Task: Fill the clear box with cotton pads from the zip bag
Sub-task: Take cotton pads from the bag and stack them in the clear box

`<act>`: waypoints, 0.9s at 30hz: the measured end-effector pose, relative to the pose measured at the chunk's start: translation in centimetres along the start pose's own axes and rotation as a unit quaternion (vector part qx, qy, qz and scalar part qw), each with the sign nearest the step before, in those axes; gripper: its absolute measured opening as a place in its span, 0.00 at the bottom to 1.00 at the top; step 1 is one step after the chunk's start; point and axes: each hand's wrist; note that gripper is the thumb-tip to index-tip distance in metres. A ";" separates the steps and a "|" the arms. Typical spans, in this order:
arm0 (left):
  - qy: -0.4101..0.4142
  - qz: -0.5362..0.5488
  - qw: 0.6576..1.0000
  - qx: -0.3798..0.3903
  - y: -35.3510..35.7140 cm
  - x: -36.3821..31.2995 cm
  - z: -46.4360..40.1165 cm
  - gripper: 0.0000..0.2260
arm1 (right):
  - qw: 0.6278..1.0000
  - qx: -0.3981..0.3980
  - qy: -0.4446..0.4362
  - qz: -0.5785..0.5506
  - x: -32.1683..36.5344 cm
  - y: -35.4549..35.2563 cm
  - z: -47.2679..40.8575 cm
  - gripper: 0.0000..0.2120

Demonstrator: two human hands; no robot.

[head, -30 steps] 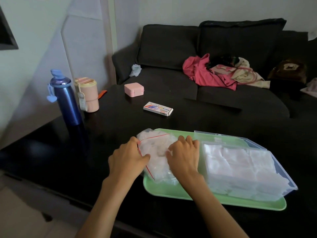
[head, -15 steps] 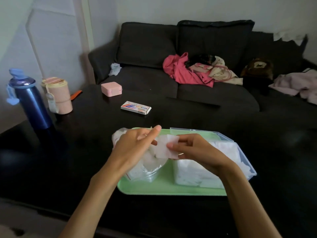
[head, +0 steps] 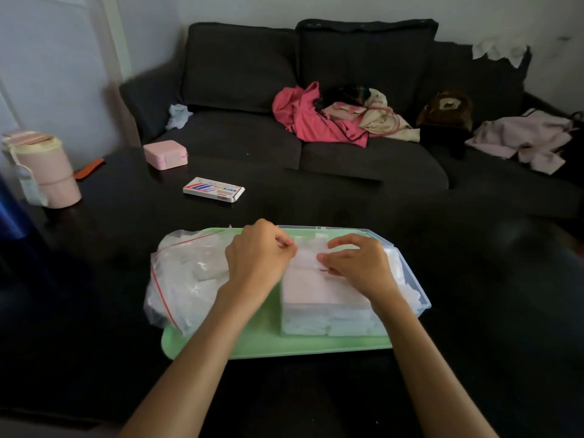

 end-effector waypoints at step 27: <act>-0.021 -0.143 0.984 -0.106 -9.8 8.4 3.9 0.12 | 0.892 0.004 -0.341 0.297 5.6 7.1 4.3 0.06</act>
Point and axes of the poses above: each hand's wrist, its own z-axis away from the middle knuckle, its own y-axis out of the palm, x = y × z, and after that the axes turned 11 degrees about z, right-handed
